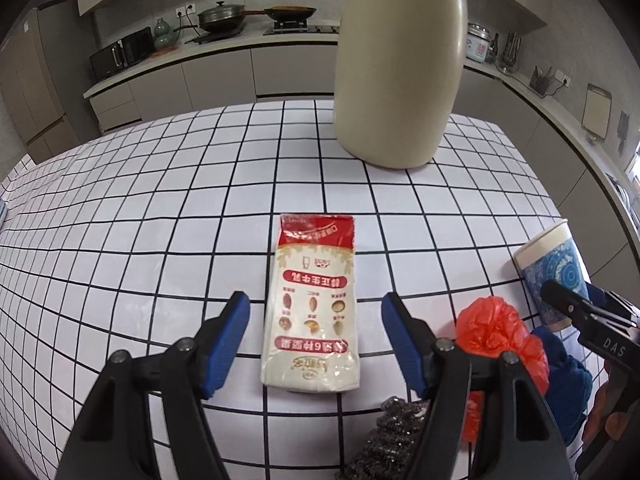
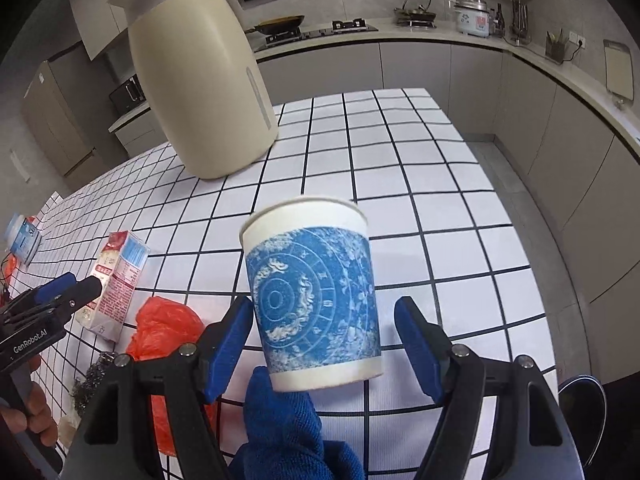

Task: Collect trash
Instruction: 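Grasp the milk carton with the left tool while the right tool grasps the blue-patterned cup, then carry the milk carton and blue-patterned cup with both tools over the bin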

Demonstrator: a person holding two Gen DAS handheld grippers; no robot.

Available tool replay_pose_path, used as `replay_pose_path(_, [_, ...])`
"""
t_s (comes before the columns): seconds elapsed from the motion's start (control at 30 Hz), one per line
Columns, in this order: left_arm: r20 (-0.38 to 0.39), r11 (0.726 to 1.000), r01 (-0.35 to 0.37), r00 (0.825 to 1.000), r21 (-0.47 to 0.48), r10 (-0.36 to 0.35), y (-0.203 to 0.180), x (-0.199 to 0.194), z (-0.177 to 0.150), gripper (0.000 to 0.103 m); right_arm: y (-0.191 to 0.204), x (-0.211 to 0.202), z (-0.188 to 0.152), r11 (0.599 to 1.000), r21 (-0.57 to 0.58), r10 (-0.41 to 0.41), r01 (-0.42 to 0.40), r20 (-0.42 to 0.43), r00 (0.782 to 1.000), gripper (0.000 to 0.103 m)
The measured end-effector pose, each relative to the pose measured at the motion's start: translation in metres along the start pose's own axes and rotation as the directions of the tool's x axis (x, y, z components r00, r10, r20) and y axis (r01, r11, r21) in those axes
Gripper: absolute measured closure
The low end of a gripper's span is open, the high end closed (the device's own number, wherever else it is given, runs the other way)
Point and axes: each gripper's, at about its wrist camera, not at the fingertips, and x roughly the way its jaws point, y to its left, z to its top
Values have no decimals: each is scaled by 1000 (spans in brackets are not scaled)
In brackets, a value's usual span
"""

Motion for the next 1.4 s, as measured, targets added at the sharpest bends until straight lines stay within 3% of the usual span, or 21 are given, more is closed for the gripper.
replay_pose_path(0.43, [-20, 1000, 22, 1000, -19, -23, 2, 19, -2, 34, 8, 15, 1, 999, -24, 40, -41, -13, 999, 29])
replay_pose_path(0.5, [-17, 1000, 23, 1000, -14, -23, -1, 19, -4, 44, 10, 15, 0, 999, -32, 39, -40, -11, 999, 36])
replay_pose_path(0.57, [-21, 1000, 27, 999, -9, -27, -2, 20, -4, 51, 10, 15, -1, 998, -35, 44, -44, -12, 999, 37])
replay_pose_path(0.7, [-9, 999, 40, 999, -12, -40, -4, 18, -6, 51, 11, 14, -2, 998, -45, 46, -46, -10, 999, 38])
replay_pose_path(1.03, [89, 998, 59, 994, -19, -57, -10, -20, -8, 52, 8, -12, -6, 997, -43, 69, -67, 48, 996, 39])
replay_pose_path(1.4, [162, 996, 93, 983, -13, -89, -37, -76, -28, 51, -3, -71, -21, 992, -54, 119, -113, 120, 986, 39])
